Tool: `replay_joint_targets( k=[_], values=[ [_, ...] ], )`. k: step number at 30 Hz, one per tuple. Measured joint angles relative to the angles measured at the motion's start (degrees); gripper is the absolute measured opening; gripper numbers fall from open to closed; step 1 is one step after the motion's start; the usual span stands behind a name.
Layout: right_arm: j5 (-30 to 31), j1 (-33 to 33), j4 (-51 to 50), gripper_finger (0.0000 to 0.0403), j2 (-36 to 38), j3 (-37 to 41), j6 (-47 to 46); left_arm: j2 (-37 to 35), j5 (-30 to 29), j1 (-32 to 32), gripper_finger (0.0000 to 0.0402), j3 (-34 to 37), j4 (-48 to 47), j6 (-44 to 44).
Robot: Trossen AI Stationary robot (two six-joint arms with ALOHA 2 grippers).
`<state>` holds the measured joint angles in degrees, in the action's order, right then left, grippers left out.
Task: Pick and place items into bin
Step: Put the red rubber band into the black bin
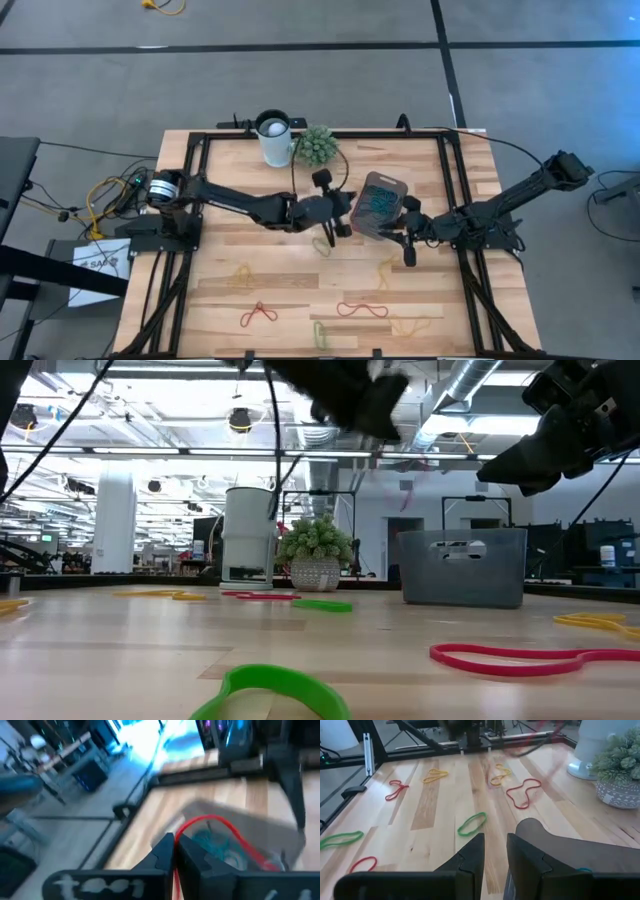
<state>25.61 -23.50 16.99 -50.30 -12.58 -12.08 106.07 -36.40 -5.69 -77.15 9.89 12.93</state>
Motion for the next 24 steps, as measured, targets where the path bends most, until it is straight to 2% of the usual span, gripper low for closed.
replay_joint_targets(
  k=[3, 7, 9, 14, 18, 24],
  values=[
    [0.0, 0.0, -0.3, 0.0077, 0.0, 0.0, 0.0, -0.2, 3.5, 0.6, 0.0000, -3.8, 0.1, 1.4],
    [0.0, 0.0, -0.1, 0.0077, 0.0, 0.0, 0.0, -0.2, 16.3, 2.4, 0.0000, -5.8, 0.3, -2.5],
    [0.0, 0.0, -0.3, 0.0077, 0.5, 0.0, 0.0, -0.2, 20.9, 3.4, 0.0000, -5.1, 0.0, -5.1],
    [0.4, 0.0, -0.1, 0.0077, 3.2, 0.0, 1.5, -0.1, 22.1, 5.6, 0.0000, -2.2, -0.3, -7.2],
    [4.5, 0.0, 2.0, 0.0077, 5.3, 0.0, 3.4, -0.1, 23.1, 6.8, 0.0000, 0.6, 0.7, -8.9],
    [5.4, 0.0, 2.8, 0.0077, 5.6, 0.0, 3.5, 0.0, 25.3, 7.7, 0.0000, 1.5, 1.5, -10.5]
  ],
)
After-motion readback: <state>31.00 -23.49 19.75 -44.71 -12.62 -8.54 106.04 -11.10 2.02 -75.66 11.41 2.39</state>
